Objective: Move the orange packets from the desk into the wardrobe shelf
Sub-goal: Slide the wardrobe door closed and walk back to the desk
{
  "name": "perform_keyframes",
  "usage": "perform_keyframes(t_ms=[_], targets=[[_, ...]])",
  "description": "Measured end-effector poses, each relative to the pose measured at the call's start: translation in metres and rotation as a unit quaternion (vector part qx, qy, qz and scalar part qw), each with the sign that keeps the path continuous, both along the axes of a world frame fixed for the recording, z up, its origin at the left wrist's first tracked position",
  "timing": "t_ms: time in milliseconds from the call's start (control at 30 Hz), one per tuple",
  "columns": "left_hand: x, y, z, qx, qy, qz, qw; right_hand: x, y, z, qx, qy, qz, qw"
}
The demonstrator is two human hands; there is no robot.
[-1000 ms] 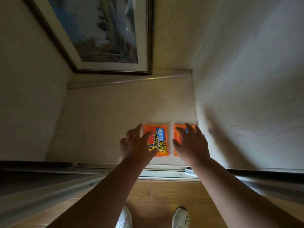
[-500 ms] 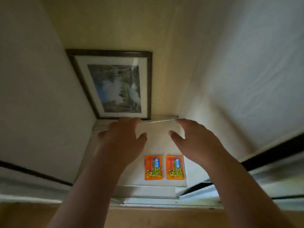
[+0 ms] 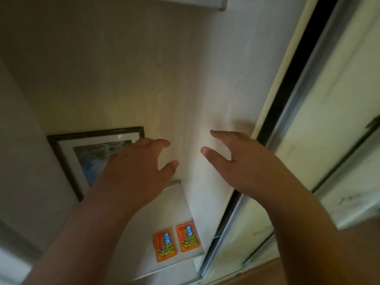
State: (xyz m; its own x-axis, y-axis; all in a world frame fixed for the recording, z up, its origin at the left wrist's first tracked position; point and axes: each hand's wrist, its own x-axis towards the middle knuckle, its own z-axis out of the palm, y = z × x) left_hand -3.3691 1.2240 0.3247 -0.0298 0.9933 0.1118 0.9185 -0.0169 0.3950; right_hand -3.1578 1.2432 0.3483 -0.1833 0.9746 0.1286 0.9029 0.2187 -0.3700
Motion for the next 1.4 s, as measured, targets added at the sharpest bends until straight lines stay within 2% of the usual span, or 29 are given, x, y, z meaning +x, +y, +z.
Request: perform_keyframes(t_ms=[200,367,533,800,1100,1400], targets=[[0.006,-0.011,0.013,0.007,0.014,-0.089,0.996,0.009,-0.049,0.008,-0.01,-0.027,-0.116,0.993],[0.036,-0.023,0.021,-0.011,0.018,-0.199,0.98,0.035,-0.109,0.003,-0.025,-0.028,-0.219,0.975],[0.089,-0.042,0.026,-0.015,0.047,-0.319,0.947,0.068,-0.172,-0.003,-0.05,-0.022,-0.332,0.942],[0.179,-0.083,0.01,-0.018,0.088,-0.45,0.889,0.118,-0.259,-0.016,-0.084,-0.001,-0.474,0.876],[0.279,-0.119,0.002,-0.012,0.119,-0.531,0.839,0.183,-0.304,-0.025,-0.086,0.054,-0.53,0.842],[0.377,-0.119,0.006,0.015,0.126,-0.541,0.832,0.287,-0.309,-0.023,-0.075,0.052,-0.543,0.835]])
